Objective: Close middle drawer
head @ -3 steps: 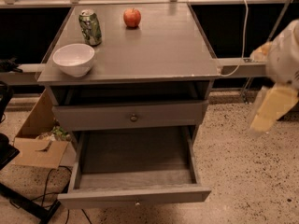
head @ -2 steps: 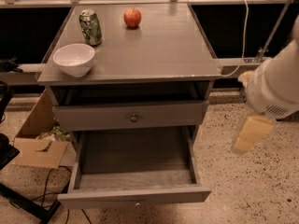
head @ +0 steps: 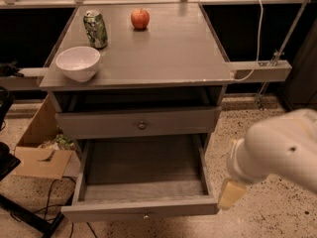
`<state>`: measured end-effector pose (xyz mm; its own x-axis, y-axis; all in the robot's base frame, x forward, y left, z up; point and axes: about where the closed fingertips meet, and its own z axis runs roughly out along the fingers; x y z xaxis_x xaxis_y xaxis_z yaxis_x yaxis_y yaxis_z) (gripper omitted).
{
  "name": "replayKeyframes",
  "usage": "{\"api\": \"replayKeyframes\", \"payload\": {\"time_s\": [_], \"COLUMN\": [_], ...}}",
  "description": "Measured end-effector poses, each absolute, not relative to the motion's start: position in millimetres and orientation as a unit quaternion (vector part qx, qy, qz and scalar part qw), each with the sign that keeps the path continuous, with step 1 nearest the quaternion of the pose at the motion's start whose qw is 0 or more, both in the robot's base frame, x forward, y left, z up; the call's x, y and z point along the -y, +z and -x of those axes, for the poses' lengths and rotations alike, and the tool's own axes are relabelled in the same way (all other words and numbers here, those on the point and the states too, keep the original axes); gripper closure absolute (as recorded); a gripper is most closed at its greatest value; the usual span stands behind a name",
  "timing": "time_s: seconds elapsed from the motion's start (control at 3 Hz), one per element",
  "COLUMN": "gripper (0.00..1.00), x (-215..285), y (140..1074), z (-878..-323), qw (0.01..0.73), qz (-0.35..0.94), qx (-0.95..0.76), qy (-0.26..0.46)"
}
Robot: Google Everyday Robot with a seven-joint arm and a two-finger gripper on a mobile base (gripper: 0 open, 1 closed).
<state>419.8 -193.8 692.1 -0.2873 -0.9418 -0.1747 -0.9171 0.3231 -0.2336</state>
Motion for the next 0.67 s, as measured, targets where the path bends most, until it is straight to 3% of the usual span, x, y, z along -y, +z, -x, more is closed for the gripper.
{"api": "replayKeyframes", "payload": {"time_s": [0.33, 0.67], "gripper": [0.0, 0.0], "x": [186, 183], "y": [587, 598], "z": [-412, -422], "qw": [0.146, 0.165], "qz": [0.561, 0.557], "qx": [-0.815, -0.814], "qy": [-0.021, -0.026]}}
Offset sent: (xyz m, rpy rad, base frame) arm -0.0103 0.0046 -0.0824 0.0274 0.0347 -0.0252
